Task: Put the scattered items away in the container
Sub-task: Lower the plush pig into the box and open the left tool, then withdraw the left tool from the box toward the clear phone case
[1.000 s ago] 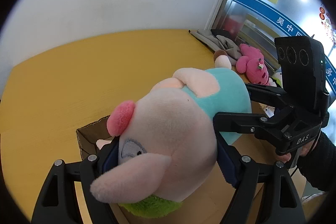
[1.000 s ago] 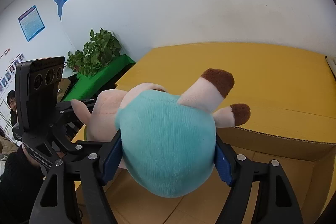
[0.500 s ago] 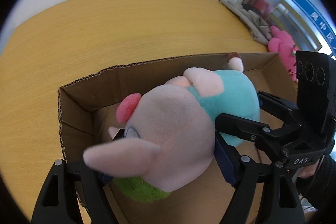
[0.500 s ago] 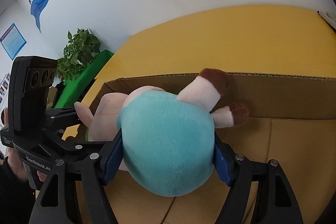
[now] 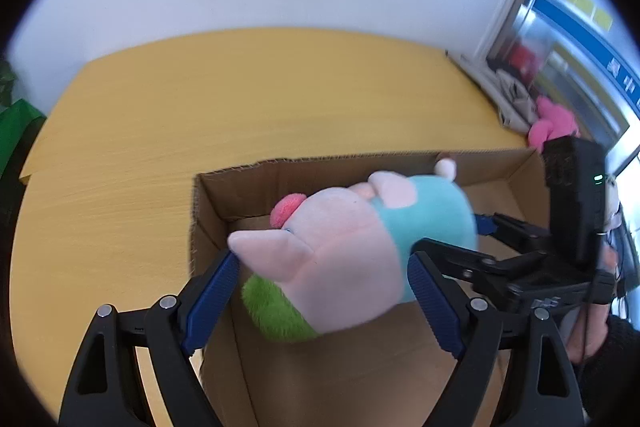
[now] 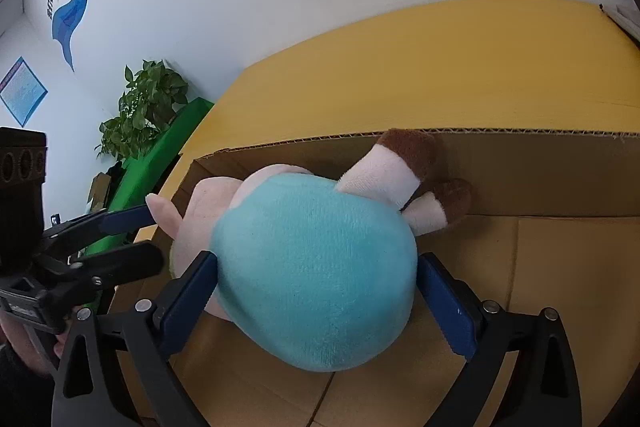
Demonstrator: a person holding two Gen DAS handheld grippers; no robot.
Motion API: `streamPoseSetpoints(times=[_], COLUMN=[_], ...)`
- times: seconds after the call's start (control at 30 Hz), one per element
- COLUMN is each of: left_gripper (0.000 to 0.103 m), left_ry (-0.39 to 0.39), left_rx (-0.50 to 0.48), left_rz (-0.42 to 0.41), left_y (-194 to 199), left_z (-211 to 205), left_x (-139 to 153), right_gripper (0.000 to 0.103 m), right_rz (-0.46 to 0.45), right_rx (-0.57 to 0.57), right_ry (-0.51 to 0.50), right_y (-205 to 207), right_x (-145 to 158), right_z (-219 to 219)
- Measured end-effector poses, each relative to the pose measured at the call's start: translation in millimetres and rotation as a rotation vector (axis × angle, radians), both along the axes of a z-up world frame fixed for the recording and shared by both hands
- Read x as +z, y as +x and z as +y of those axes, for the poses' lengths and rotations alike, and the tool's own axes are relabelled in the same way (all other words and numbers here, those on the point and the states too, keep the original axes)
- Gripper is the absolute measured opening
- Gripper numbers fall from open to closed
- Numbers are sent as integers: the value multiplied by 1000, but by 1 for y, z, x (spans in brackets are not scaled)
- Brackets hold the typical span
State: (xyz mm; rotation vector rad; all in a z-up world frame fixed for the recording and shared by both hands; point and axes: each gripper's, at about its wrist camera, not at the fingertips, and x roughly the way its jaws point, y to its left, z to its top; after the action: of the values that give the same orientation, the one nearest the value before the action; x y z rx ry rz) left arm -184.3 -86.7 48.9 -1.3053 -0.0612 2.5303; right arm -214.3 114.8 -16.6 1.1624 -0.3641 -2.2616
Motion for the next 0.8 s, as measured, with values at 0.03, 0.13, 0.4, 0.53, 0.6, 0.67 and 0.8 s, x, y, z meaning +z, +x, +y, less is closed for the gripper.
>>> streamPoseSetpoints(times=[0.03,0.13,0.4,0.53,0.6,0.67,0.8], left_gripper=[87,87,93,93,93,93,93], left_ry=[8,-1,-59,-47,-30,-6,58], left_rx=[4,5,67,132,162,190,215], left_rz=[28,115,349,418,422,420,391], left_y=[13,55,181,235,251,268,289], left_z=[-3,-9,-16,-15,-14,-12,-3], left_x=[10,38,95,96,87,78,59], right_gripper=[100,100,103,103,103,103,103], right_rz=[6,9,182,282,306,316,331], right_rx=[-2,9,-17,-53,-69,-85,-110], right_ry=[11,24,63,30,1,-19,10], right_y=[2,10,87,146,176,200,241], right_x=[5,24,110,139,145,146,136], right_z=[0,5,39,53,65,76,84])
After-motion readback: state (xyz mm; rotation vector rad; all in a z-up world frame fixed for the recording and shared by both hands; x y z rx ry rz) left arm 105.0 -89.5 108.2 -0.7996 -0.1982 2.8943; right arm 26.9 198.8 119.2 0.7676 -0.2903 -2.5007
